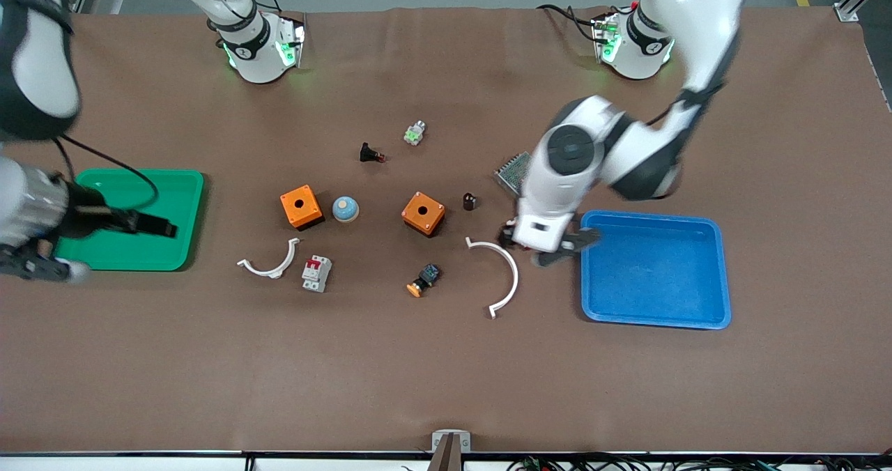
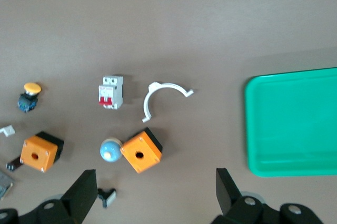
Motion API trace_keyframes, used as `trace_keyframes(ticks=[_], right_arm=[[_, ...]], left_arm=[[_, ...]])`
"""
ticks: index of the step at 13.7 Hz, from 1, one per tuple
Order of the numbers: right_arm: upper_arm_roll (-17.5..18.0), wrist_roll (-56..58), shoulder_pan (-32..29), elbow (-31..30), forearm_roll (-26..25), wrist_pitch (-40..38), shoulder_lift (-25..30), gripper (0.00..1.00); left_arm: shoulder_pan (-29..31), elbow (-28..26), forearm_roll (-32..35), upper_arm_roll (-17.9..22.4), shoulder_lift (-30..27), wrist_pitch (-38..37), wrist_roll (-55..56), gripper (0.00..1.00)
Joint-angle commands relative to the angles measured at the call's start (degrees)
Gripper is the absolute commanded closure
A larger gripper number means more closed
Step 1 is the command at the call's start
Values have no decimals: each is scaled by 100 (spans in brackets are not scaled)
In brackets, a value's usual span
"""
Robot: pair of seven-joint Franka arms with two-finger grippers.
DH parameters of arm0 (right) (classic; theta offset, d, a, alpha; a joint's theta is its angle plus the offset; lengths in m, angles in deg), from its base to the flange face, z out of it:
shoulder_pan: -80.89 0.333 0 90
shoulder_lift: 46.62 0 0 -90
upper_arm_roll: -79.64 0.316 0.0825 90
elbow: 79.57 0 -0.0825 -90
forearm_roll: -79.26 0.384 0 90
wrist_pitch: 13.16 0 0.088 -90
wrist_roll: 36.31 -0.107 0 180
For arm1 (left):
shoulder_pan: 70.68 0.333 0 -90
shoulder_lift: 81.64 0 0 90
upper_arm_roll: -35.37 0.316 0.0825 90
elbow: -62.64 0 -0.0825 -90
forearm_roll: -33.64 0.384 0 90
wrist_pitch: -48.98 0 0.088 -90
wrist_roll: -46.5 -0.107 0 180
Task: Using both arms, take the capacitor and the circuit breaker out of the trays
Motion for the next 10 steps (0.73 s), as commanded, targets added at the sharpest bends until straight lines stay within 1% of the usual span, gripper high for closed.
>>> trace_keyframes(ticks=[1, 3, 4, 5, 9, 10], right_arm=[[64, 246, -220, -264, -113, -306, 860, 0], [82, 246, -202, -229, -323, -639, 1265, 0], [117, 246, -159, -194, -603, -754, 1397, 0], [126, 237, -71, -168, -771, -816, 1442, 0], [117, 193, 17, -212, -799, -686, 1364, 0], [117, 184, 70, -203, -799, -624, 1337, 0]], left_arm=[[677, 297, 58, -42, -526, -753, -1140, 0], [1021, 640, 6, -68, -781, -1376, -1940, 0], [1109, 781, -29, -51, -947, -1701, -2222, 0], [1223, 826, -38, -59, -1114, -1957, -2495, 0], [1548, 818, -380, -42, -1774, -2573, -3278, 0], [1593, 783, -503, -16, -1967, -2627, -3524, 0]])
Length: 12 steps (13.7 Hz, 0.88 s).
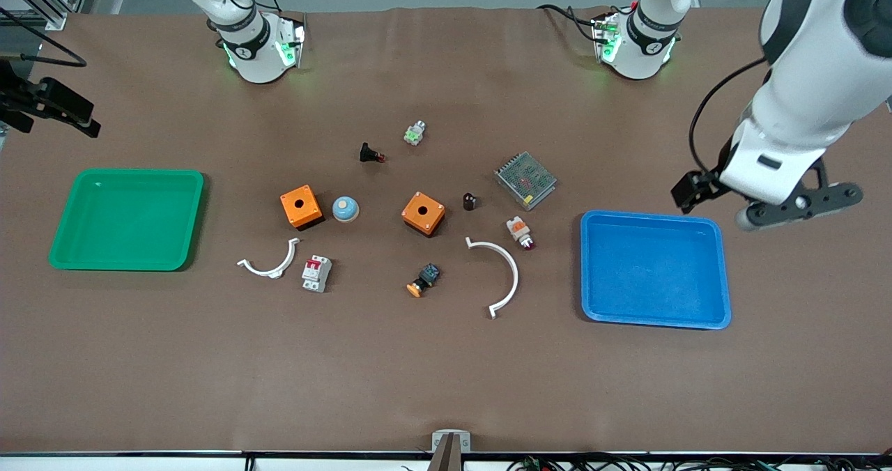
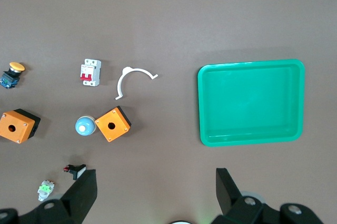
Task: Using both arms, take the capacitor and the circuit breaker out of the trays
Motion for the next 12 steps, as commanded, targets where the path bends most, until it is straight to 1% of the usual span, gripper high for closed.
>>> trace_keyframes(ticks=[1, 2, 4, 5, 6, 7, 12], right_arm=[[5, -14, 88, -52, -99, 145, -103, 0], [5, -6, 79, -69, -91, 206, -147, 0], [-21, 65, 0, -26, -55, 250, -235, 0], [-30, 134, -9, -26, -29, 259, -236, 0], [-22, 152, 8, -34, -38, 251, -227, 0], [-13, 118, 35, -26, -38, 242, -235, 0], [-13, 153, 35, -17, -29, 268, -218, 0]], left_arm=[[115, -144, -264, 167, -468, -210, -689, 0], [-95, -258, -334, 561, -626, -271, -1066, 0], [-499, -591, -807, 1422, -968, -307, -1726, 0], [-631, -811, -844, 1600, -1135, -298, -1755, 0], [-781, -839, -845, 1706, -1180, -298, -1703, 0], [-808, -839, -853, 1759, -1181, -290, -1703, 0], [-773, -813, -880, 1733, -1198, -254, -1764, 0]])
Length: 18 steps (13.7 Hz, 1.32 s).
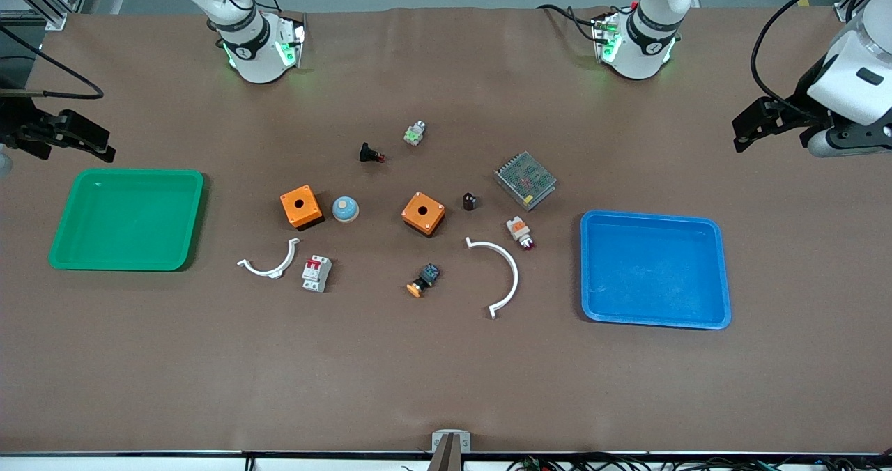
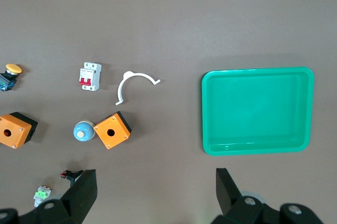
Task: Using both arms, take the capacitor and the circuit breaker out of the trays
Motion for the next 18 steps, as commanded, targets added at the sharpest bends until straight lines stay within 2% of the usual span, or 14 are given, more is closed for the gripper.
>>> trace_keyframes(ticks=[1, 6, 18], right_arm=[[35, 58, -6, 49, -29, 14, 22, 0], [53, 66, -6, 58, -29, 76, 39, 0], [35, 84, 2, 32, -29, 14, 83, 0]], left_arm=[[-10, -100, -71, 25, -141, 42, -102, 0], [-18, -109, -63, 8, -220, -222, -93, 0], [-36, -109, -80, -80, -299, -257, -102, 0]])
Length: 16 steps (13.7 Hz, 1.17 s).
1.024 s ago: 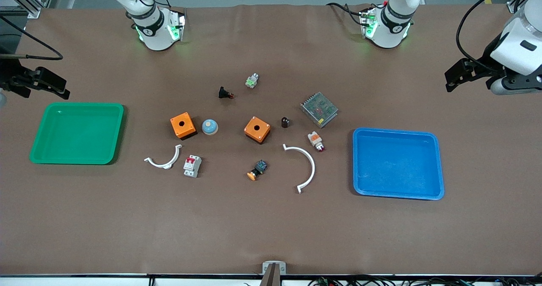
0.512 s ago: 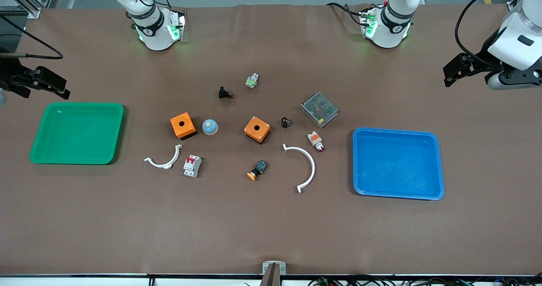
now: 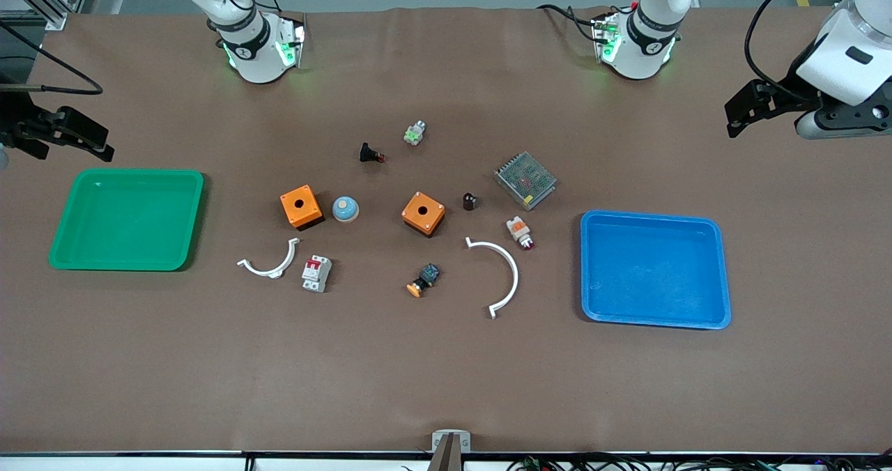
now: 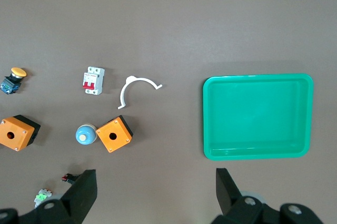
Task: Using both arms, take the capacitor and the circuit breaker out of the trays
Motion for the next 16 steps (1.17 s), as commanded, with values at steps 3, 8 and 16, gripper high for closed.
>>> trace_keyframes(ticks=[3, 8, 16], right_arm=[[9, 65, -17, -25, -29, -72, 40, 0], [9, 65, -17, -26, -29, -72, 40, 0], [9, 65, -8, -61, -29, -72, 40, 0]], left_arm=[[68, -97, -71, 26, -153, -49, -100, 0], [59, -97, -80, 26, -179, -40, -91, 0], [86, -1, -71, 96, -109, -84, -100, 0]])
